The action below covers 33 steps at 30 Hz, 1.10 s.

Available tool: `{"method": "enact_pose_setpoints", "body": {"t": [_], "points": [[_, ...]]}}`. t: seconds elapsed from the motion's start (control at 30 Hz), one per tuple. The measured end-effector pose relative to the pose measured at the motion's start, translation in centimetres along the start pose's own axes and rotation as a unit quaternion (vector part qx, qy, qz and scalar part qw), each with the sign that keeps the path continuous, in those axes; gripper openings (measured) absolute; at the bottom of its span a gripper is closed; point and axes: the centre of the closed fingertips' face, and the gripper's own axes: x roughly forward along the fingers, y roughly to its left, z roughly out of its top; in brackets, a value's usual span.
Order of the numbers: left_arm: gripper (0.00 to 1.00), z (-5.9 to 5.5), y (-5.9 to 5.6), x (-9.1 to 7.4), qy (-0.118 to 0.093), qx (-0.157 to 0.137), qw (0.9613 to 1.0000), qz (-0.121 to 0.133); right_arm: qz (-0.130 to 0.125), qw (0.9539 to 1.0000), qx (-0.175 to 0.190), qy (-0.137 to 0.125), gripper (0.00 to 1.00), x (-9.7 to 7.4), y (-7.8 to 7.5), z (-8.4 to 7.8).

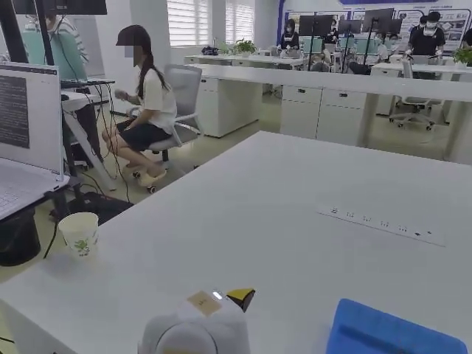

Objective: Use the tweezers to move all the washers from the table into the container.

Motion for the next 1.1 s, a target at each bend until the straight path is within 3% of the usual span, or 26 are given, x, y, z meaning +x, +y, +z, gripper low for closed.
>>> {"method": "enact_pose_setpoints", "body": {"t": [0.2, 0.47, 0.63, 0.77, 0.97, 1.1], "points": [[0.94, -0.1, -0.1, 0.1, 0.005, 0.001, 1.0, -0.002, -0.002, 1.0, 0.005, -0.002, 0.04, 0.3, -0.2, -0.2], [0.94, -0.2, 0.0, 0.1, 0.006, 0.002, 1.0, 0.0, -0.012, 0.9995, -0.029, 0.005, 0.04, 0.2, -0.4, -0.5], [0.93, -0.2, -0.1, 0.0, 0.007, 0.002, 1.0, -0.001, -0.011, 0.9994, -0.031, 0.007, 0.04, 0.1, -0.6, -0.6], [0.93, -0.3, 0.0, 0.1, 0.01, 0.003, 0.9999, -0.001, -0.004, 0.9982, -0.059, 0.009, 0.04, 0.3, 0.1, -0.8], [0.93, -0.2, 0.0, 0.0, 0.009, 0.001, 1.0, 0.0, 0.009, 0.9921, -0.124, 0.02, 0.05, 0.5, 1.4, -1.3], [0.93, -0.2, 0.0, -0.1, 0.009, 0.002, 1.0, 0.001, 0.013, 0.9902, -0.137, 0.023, 0.06, 0.6, 2.0, -1.5]]}}
